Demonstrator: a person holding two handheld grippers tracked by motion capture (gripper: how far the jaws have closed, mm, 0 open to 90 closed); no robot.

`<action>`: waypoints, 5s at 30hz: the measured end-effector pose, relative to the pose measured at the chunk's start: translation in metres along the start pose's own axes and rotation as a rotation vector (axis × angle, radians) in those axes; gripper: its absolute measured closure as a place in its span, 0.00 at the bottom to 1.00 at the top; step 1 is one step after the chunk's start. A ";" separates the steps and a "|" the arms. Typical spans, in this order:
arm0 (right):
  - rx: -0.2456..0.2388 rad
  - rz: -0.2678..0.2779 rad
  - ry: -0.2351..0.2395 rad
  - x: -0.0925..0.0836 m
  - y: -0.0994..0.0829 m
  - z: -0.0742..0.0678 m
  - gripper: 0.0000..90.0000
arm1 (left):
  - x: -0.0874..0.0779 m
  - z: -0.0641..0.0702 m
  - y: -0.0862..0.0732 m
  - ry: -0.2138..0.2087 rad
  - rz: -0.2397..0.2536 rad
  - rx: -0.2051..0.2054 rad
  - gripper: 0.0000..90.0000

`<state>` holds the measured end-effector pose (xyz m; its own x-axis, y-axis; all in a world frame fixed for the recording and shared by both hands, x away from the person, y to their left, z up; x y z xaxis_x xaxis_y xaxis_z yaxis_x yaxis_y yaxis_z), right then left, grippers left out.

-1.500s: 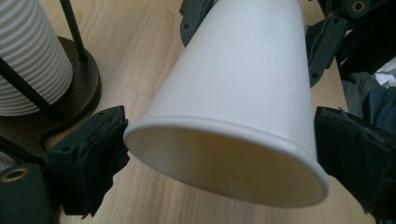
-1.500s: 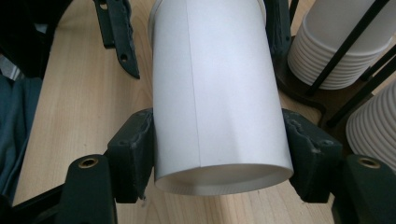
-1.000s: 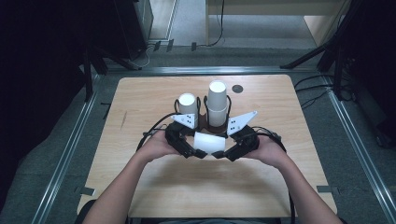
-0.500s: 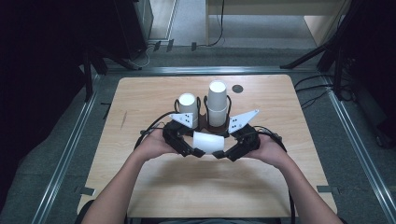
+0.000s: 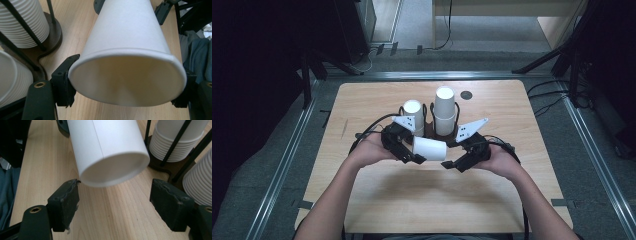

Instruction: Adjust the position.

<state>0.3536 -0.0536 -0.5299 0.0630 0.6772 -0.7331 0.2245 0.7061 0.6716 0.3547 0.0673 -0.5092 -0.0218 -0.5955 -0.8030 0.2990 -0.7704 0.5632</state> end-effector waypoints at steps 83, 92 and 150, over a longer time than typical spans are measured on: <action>-0.023 -0.012 -0.011 0.009 0.000 -0.005 0.36 | 0.029 0.002 0.012 -0.002 0.059 -0.037 0.09; -0.013 0.015 0.005 0.008 0.003 -0.005 0.36 | 0.028 0.004 0.019 -0.026 0.126 -0.074 0.14; 0.003 -0.040 -0.003 0.026 -0.003 -0.006 0.27 | 0.029 0.000 0.017 0.094 -0.200 0.087 0.26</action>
<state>0.3489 -0.0372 -0.5503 0.0571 0.6476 -0.7598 0.2295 0.7322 0.6413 0.3587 0.0374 -0.5227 0.0179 -0.4084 -0.9126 0.2139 -0.8901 0.4025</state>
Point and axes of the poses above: each handheld gripper's, and its own axes: x roughly forward along the jaws, y roughly out of its top, z roughly to its right, the point moved 10 cm from there along x, roughly forward along the jaws, and after that the axes turned 6 degrees about -z, right-handed, at the moved point
